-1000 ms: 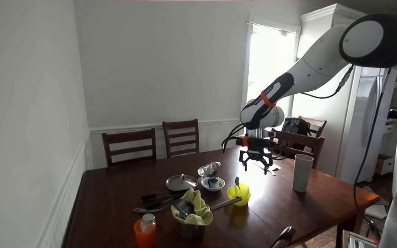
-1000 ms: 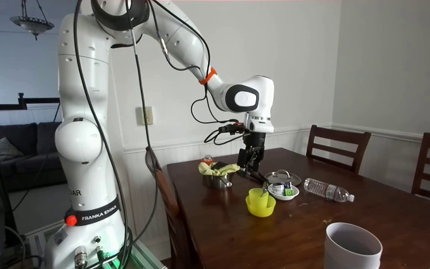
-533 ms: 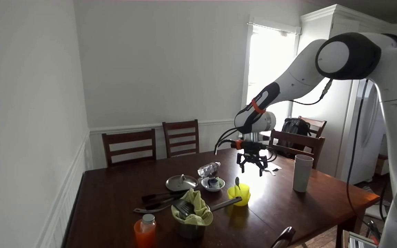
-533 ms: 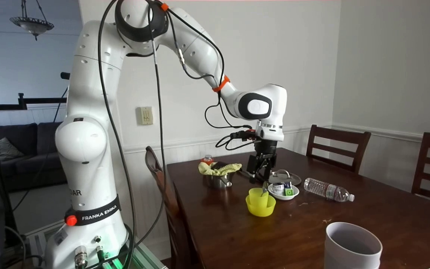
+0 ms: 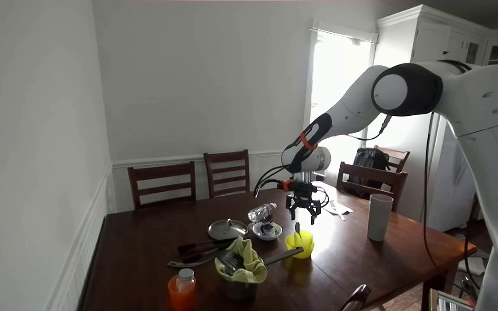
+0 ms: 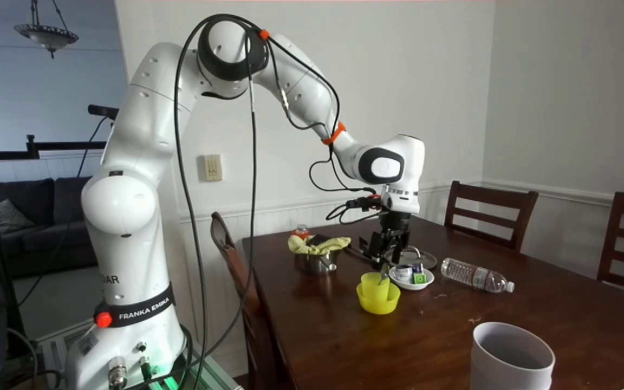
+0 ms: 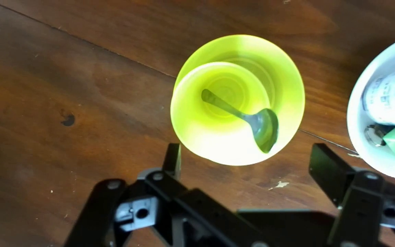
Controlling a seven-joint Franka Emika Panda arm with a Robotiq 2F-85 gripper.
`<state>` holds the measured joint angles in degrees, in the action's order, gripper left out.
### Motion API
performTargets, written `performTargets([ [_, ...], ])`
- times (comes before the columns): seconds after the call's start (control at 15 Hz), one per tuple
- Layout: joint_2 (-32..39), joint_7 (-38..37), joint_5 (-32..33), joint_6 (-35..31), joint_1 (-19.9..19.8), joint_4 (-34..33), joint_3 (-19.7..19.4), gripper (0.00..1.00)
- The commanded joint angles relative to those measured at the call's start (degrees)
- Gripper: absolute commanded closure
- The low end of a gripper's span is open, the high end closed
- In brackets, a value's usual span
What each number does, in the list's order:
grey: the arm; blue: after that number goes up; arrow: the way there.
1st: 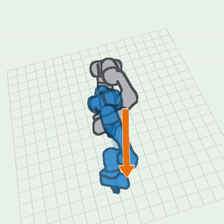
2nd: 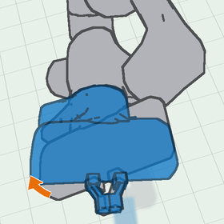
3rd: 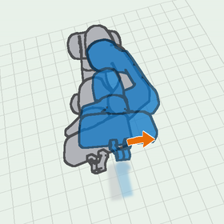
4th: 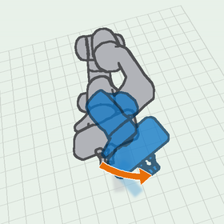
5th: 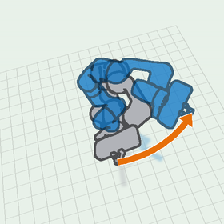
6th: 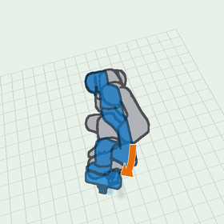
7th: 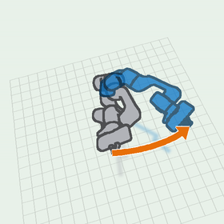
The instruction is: Remove the silver spoon from the yellow cup then put the cup on the table
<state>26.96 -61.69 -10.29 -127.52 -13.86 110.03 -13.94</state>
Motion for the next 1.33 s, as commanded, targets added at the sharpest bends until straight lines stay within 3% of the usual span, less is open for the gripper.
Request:
performTargets([
  [0.0, 3.7, -0.2, -2.9, 1.2, -0.1, -4.5, 0.2, 0.27],
  [0.13, 4.7, 0.0, -3.6, 1.0, -0.2, -5.4, 0.4, 0.47],
  [0.33, 5.7, 0.0, -4.3, 1.3, -0.4, -6.6, 0.5, 0.61],
  [0.47, 5.6, 0.3, -5.2, 1.6, -0.5, -6.8, 0.7, 0.27],
  [0.53, 5.4, 0.2, -5.5, 1.7, -0.4, -6.6, 0.8, 0.27],
  [0.8, 5.5, 0.4, -6.0, 3.6, -0.4, -6.8, 1.0, 0.05],
  [0.87, 5.6, 0.4, -6.1, 3.9, -0.4, -6.8, 1.0, 0.35],
  [1.0, 5.5, 0.1, -5.9, 4.0, -0.3, -6.7, 0.7, 0.4],
  [1.27, 4.4, -0.4, -5.3, 3.4, 0.2, -5.7, 0.3, 0.69],
])
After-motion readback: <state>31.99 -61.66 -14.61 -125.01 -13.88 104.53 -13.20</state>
